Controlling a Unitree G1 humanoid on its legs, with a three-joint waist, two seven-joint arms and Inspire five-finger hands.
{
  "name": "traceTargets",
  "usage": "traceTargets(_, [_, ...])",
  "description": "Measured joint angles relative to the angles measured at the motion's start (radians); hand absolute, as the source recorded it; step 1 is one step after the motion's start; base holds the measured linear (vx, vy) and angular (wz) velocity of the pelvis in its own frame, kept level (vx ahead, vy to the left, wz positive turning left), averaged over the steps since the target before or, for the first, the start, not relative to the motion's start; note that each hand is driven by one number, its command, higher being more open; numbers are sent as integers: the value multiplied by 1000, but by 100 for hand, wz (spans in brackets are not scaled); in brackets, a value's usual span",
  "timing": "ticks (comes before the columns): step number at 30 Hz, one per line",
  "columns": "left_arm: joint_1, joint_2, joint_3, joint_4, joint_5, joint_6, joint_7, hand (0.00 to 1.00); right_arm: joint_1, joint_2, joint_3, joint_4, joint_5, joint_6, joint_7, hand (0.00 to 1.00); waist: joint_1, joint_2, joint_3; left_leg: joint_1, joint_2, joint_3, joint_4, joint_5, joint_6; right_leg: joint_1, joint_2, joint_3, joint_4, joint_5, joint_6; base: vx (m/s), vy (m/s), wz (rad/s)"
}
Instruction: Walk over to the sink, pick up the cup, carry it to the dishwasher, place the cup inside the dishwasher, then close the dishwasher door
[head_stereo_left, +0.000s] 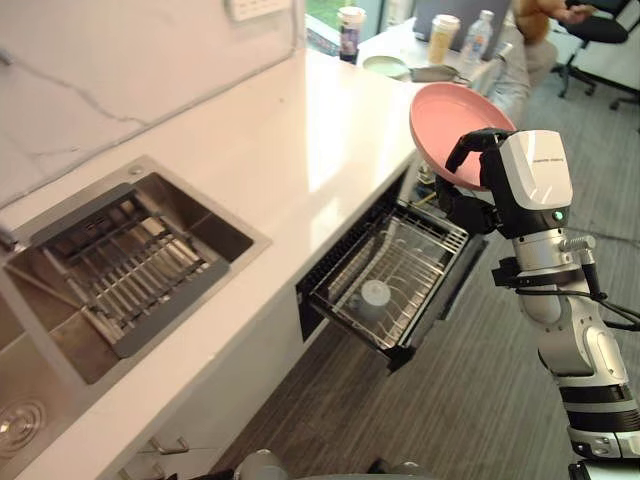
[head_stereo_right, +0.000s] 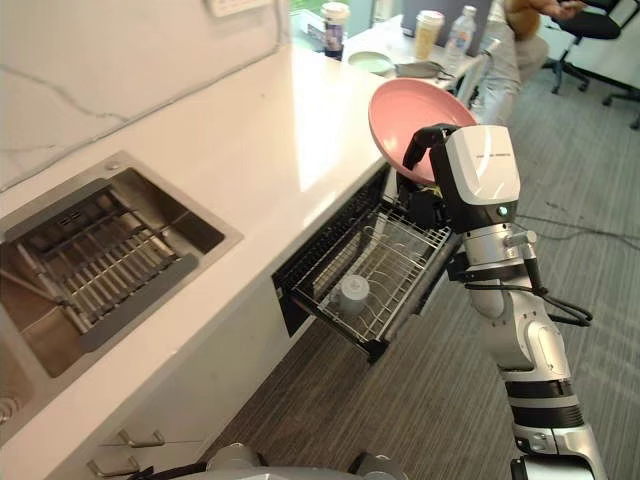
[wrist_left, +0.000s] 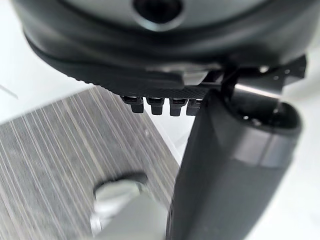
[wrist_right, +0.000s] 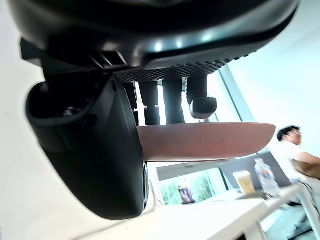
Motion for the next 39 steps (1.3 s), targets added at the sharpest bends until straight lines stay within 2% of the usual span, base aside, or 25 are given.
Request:
traceTargets(2, [-16,-7,-4,2,1,5,-2,100,25,-6,-2,14,4,8,21,0,-4,-2,0,4,0,-25,-21,19,-10,10,13,-4,-19,6,-9,-48,-162,2])
traceTargets(3, [-28,-15,-21,2,2,12,-4,100,31,-8,-1,34,5,9,37,0,-10,-1,-1,11,-22,-46,-71,52,-21,10,14,-9,-27,10,-15,-50,-103,13])
traceTargets(7, [-44,-28,-42,5,5,19,-7,100,30,-9,1,85,5,3,55,0,-11,-1,-2,18,-67,-81,-167,108,-41,12,10,-47,-58,28,-19,-62,-32,30])
traceTargets(16, [-44,-30,-71,45,-26,8,-35,100,-20,1,63,328,7,-2,58,0,3,2,-7,20,-148,-143,-292,188,-17,48,0,-115,-174,112,-10,-65,61,24])
traceTargets(20, [-54,-29,-73,60,-50,-18,-54,100,-51,6,84,419,9,27,57,0,9,6,-1,-59,-159,-156,-288,198,1,-26,-11,-120,-174,131,-16,-56,93,9])
traceTargets(22, [-74,-29,-75,60,-66,-25,-65,100,-97,6,88,468,20,47,51,0,8,18,33,-101,-165,-162,-281,206,13,-62,-18,-124,-173,146,-20,-56,100,7])
traceTargets(25, [-118,-23,-85,51,-116,-42,-96,100,-202,-14,91,542,84,87,19,0,5,47,113,-187,-169,-194,-243,207,30,-125,-26,-138,-172,170,-29,-57,98,14])
traceTargets(26, [-122,-23,-91,42,-128,-43,-103,100,-223,-23,93,557,92,93,13,0,6,51,128,-200,-170,-196,-240,209,34,-135,-27,-140,-172,174,-31,-44,103,13])
traceTargets(27, [-128,-22,-102,25,-175,-45,-118,100,-290,-54,115,593,113,100,-4,0,7,65,172,-220,-173,-200,-234,212,40,-150,-30,-142,-172,182,-33,-35,106,7])
traceTargets(31, [-148,-26,-110,1,-254,-35,-131,100,-471,-106,174,667,150,106,-10,0,13,91,245,-249,-176,-205,-218,213,46,-175,-32,-138,-172,193,-39,-15,103,-3])
traceTargets(35, [-151,-26,-112,-43,-312,-16,-126,100,-583,-141,243,676,178,136,-5,0,39,94,280,-290,-179,-207,-217,212,47,-224,-32,-121,-173,201,-43,5,101,-10])
traceTargets(39, [-171,-26,-122,-58,-335,16,-103,100,-617,-144,280,717,215,177,27,0,59,97,292,-305,-188,-237,-217,213,47,-236,-35,-124,-173,202,-42,40,99,3])
